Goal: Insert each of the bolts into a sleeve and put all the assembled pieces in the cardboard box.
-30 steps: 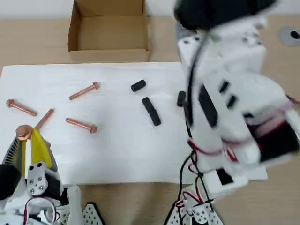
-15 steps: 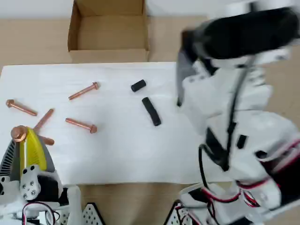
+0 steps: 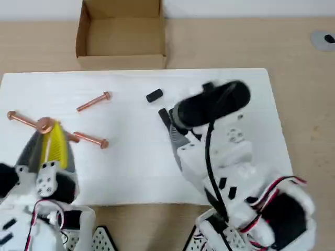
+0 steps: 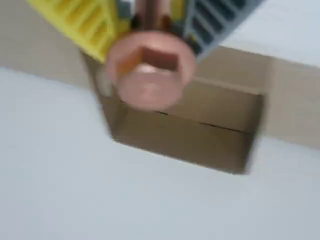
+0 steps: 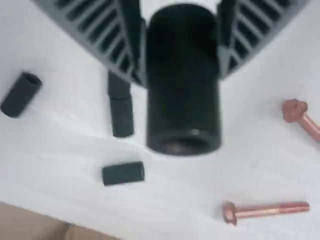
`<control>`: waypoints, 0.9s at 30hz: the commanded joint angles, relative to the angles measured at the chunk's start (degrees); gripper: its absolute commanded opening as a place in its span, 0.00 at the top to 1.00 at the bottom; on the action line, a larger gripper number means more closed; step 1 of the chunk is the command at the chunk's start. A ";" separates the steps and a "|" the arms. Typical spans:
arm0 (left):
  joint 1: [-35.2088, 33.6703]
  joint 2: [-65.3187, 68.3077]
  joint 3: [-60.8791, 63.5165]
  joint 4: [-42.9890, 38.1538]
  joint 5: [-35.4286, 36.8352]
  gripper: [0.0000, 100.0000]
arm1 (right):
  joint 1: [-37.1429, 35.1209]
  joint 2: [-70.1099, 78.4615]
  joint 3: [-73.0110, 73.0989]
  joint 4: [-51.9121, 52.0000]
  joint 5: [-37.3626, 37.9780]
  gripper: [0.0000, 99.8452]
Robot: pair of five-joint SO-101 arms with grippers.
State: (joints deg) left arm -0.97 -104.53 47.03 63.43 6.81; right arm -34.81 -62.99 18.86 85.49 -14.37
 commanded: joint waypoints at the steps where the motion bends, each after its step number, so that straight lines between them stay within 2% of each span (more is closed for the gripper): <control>1: 5.27 0.13 2.81 -4.75 0.18 0.99 | -0.84 -8.40 12.88 -9.67 -0.09 0.99; 5: 9.76 0.13 5.71 -8.44 0.18 0.99 | -0.92 -16.57 27.21 -20.13 0.62 0.99; 12: 13.80 0.13 9.14 -16.26 0.09 0.99 | -3.21 -23.34 44.88 -40.00 10.64 0.99; 18: 13.98 0.13 11.60 -23.82 -2.73 0.99 | -9.80 -23.25 54.37 -52.75 12.13 0.99; 22: 14.07 0.13 12.40 -26.90 -4.40 0.99 | -10.24 -23.25 58.15 -59.60 12.13 0.99; 27: 16.09 0.13 11.96 -26.81 -4.66 0.99 | -10.24 -23.60 60.26 -64.97 12.22 0.99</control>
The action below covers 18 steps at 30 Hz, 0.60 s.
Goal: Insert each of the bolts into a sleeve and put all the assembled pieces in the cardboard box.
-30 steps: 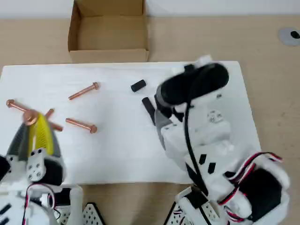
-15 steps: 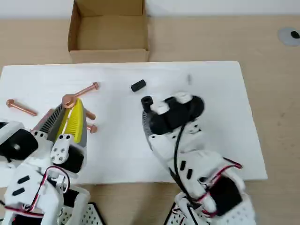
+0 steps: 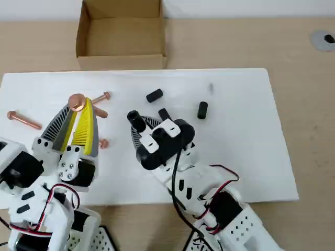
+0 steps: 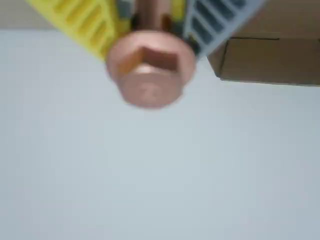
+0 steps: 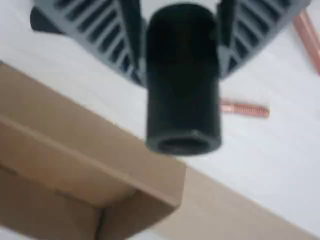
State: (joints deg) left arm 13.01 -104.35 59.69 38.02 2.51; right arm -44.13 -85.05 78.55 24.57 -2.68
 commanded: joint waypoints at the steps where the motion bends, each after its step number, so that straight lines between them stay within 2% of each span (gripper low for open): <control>1: 3.08 -0.04 -0.70 -1.41 -0.35 0.99 | -0.84 -1.54 1.19 -5.54 0.53 0.99; 7: 9.05 0.04 -0.79 -1.67 -0.44 0.99 | -0.75 -1.63 7.87 -19.52 0.53 0.99; 11: 9.67 0.04 -0.18 -3.34 -1.85 0.99 | -0.84 -1.63 12.44 -28.22 0.53 0.99; 14: 10.02 0.04 0.53 -4.04 -6.59 0.99 | -1.01 -1.63 14.55 -31.38 0.18 0.99; 18: 10.02 0.04 2.64 -5.36 -8.18 0.99 | -1.01 -1.71 15.16 -32.18 0.18 0.99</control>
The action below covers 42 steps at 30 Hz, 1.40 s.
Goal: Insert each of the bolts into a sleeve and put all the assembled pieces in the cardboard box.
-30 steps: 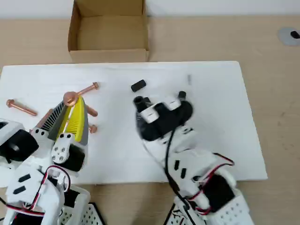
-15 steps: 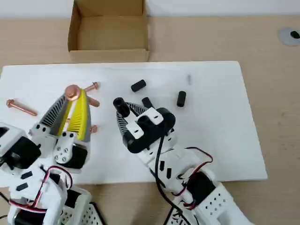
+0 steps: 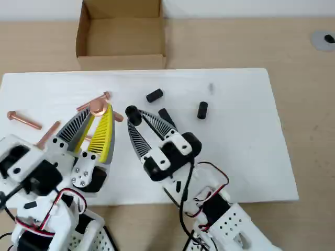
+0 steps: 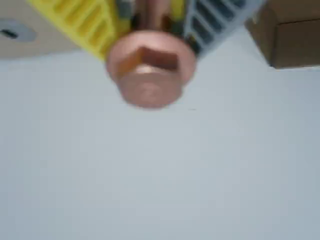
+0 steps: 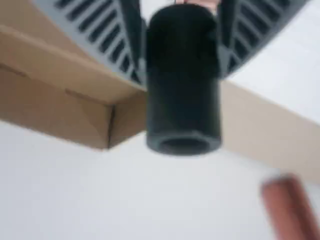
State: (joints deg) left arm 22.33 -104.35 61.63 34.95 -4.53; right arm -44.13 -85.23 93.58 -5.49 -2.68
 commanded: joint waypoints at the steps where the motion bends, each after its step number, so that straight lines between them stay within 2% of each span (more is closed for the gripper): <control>1: 0.70 0.04 1.49 -3.34 -1.14 0.99 | -1.01 -1.54 0.13 -2.11 0.09 0.99; 7: 0.70 0.04 7.38 -11.87 -1.14 0.99 | -1.01 -1.54 0.22 -1.85 0.00 0.99; 11: 0.70 0.04 7.74 -14.07 -1.05 0.99 | -1.01 -1.54 0.40 -1.76 0.00 0.99; 21: 0.70 6.29 7.21 -14.07 -0.88 0.99 | -4.35 -1.54 1.36 -1.93 0.00 0.99; 35: 0.26 8.40 0.53 -13.36 -1.05 0.99 | -3.47 -1.54 1.45 -1.85 0.09 0.99; 42: 0.35 8.40 -5.01 -4.57 -0.88 0.99 | -3.47 -1.54 1.45 -1.85 0.09 0.99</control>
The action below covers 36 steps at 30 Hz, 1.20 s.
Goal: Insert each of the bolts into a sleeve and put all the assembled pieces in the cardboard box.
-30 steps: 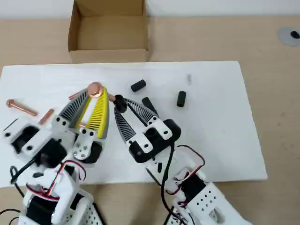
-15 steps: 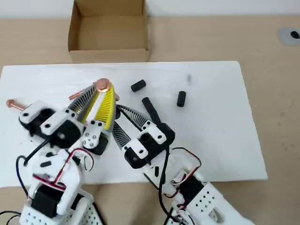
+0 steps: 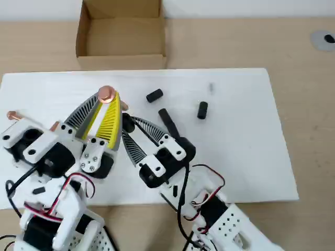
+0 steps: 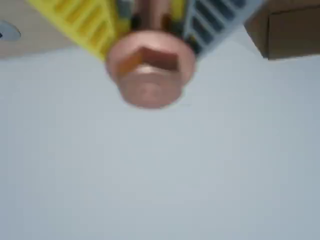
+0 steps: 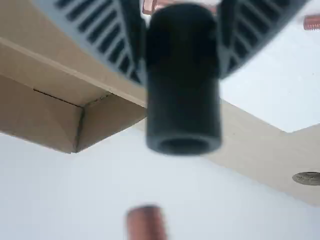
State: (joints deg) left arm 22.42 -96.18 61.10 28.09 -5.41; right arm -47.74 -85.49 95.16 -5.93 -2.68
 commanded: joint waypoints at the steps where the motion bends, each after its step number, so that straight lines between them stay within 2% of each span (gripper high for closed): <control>1: 0.44 0.22 -4.48 3.16 0.09 0.99 | 0.13 -1.27 -0.13 -1.41 0.09 0.99; 9: 0.62 0.22 -4.13 8.44 0.18 0.99 | 0.13 -1.27 -0.13 -1.41 0.09 0.99; 23: 0.53 0.13 -0.79 8.18 -0.09 0.99 | 0.13 -1.27 -0.22 -1.49 0.09 0.99; 27: 0.26 0.13 0.00 8.35 -0.09 0.94 | 0.13 -1.27 -0.22 -1.49 0.09 0.99; 34: 0.53 0.13 -0.18 8.44 0.09 0.92 | 0.13 -1.27 -0.40 -1.49 0.35 0.99; 36: 0.26 0.13 -0.53 8.97 0.79 0.89 | 0.13 -1.27 -0.40 -1.49 0.35 0.99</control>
State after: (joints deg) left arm 22.42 -96.18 61.45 36.44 -5.32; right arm -47.91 -85.49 95.16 -5.93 -2.68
